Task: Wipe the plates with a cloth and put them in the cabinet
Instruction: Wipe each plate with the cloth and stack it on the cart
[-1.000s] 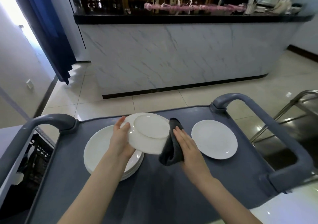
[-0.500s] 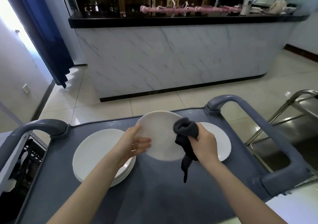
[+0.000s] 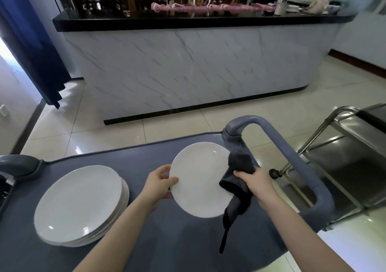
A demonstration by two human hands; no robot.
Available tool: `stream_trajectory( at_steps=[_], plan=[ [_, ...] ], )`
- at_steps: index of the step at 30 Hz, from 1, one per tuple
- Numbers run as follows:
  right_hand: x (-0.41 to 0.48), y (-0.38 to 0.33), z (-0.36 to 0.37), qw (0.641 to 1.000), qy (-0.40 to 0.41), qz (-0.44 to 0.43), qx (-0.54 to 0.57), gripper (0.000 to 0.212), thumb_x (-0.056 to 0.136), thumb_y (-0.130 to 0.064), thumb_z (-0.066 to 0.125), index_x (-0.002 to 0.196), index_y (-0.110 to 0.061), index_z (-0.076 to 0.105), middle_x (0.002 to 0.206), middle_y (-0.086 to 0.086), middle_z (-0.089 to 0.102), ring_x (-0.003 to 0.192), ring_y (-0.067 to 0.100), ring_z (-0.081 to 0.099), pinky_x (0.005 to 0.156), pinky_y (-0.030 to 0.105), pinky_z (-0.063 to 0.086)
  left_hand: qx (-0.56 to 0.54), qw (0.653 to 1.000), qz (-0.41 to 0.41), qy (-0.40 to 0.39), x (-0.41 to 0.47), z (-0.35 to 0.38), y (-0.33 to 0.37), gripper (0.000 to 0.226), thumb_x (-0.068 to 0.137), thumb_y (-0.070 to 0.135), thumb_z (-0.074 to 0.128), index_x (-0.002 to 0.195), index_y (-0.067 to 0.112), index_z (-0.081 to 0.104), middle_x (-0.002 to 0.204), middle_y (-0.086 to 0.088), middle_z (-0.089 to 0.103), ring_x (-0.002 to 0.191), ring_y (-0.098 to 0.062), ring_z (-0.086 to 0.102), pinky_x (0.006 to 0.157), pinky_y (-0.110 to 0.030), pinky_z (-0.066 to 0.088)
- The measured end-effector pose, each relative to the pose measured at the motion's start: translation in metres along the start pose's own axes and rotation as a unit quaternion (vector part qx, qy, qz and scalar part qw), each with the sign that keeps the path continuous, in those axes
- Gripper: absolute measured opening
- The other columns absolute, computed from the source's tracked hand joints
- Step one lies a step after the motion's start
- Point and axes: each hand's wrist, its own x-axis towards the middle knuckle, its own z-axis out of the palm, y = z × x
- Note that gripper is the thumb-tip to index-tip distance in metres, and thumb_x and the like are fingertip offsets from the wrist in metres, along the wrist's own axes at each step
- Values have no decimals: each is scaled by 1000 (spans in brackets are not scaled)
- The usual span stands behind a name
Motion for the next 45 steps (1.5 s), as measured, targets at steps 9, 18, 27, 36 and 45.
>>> stream_trajectory(
  at_steps=[9,18,27,36,45],
  plan=[
    [26,35,-62,996,-46,56,-46,10,79,-10,73,88,-12,70,84,11,72,86,29,68,83,43,55,-32,997,-60,38,25,63,-19,32,91,-7,60,102,22,68,92,-7,73,67,-21,70,61,-41,62],
    [57,51,-65,992,-92,66,-59,13,80,-1,67,84,-14,70,85,12,72,88,29,67,80,39,54,4,995,-73,71,46,97,-30,35,91,-2,61,117,20,66,98,-10,73,84,-29,72,72,-50,63],
    [76,62,-64,992,-74,94,-44,13,77,-7,66,87,-14,72,87,13,73,90,33,68,85,47,55,232,968,27,88,58,121,-28,26,85,4,58,91,29,65,95,0,59,87,-25,60,71,-30,52],
    [76,59,-57,991,-100,74,-56,16,81,-9,67,92,-19,71,91,7,73,94,27,67,91,46,54,287,951,27,111,64,113,-40,20,88,5,60,98,22,62,100,-2,44,90,-25,54,71,-25,38],
    [58,52,-51,992,-58,11,-108,22,81,-11,65,85,-32,67,86,-3,71,89,20,66,80,36,54,283,956,45,68,59,89,-29,32,90,10,63,120,16,68,98,1,51,94,-19,54,83,-26,40]
  ],
)
